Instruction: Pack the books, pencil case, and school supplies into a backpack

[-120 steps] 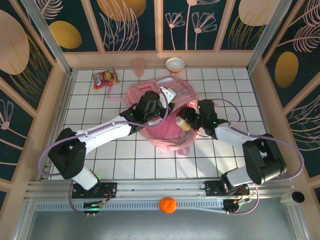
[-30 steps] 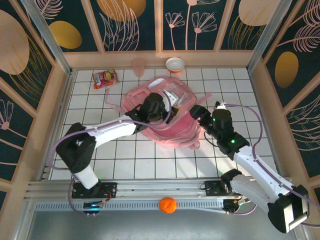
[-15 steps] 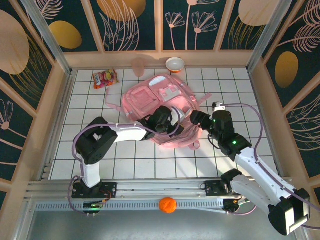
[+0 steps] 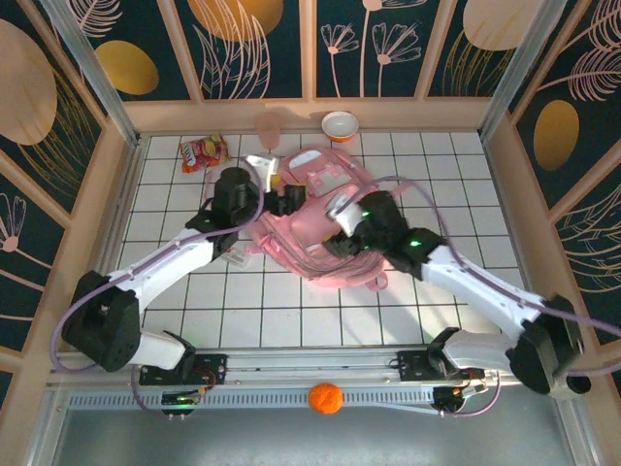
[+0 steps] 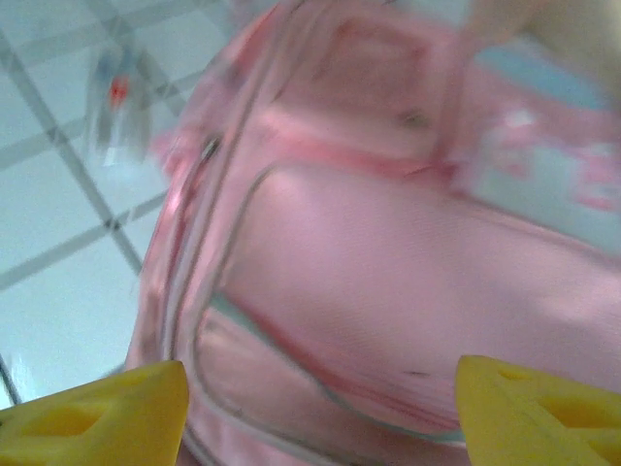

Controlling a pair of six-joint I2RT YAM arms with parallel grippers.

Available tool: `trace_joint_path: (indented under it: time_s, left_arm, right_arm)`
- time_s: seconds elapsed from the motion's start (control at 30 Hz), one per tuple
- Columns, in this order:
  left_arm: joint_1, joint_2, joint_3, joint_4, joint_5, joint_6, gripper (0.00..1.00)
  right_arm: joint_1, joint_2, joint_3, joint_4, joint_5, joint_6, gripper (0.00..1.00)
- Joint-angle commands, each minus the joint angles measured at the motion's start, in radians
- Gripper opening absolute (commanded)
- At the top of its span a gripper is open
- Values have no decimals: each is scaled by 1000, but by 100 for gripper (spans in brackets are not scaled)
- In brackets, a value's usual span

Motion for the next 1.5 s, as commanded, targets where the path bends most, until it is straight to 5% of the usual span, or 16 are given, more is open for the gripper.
trace_joint_path:
  time_s: [0.0, 0.33, 0.6, 0.73, 0.93, 1.13, 1.3, 1.47]
  left_arm:
    - [82, -34, -119, 11, 45, -111, 82]
    - [140, -74, -256, 61, 22, -86, 81]
    - [140, -82, -278, 5, 118, 348, 73]
    - [139, -86, -271, -82, 109, 612, 60]
    - [139, 8, -124, -387, 102, 958, 65]
    - [139, 125, -49, -434, 80, 1108, 70]
    - [139, 212, -37, -417, 77, 1148, 66]
    - [136, 206, -75, -361, 162, 1138, 46]
  right_arm:
    - [71, 111, -14, -116, 102, -282, 72]
    - [75, 292, -101, 110, 210, -402, 65]
    - [84, 203, -108, 110, 198, -456, 24]
    - [83, 164, -112, 76, 156, -480, 14]
    - [83, 125, -121, 66, 119, -485, 9]
    - [79, 85, -137, 78, 107, -473, 6]
    - [76, 45, -144, 98, 89, -458, 5]
    - [61, 14, -139, 113, 89, -450, 4]
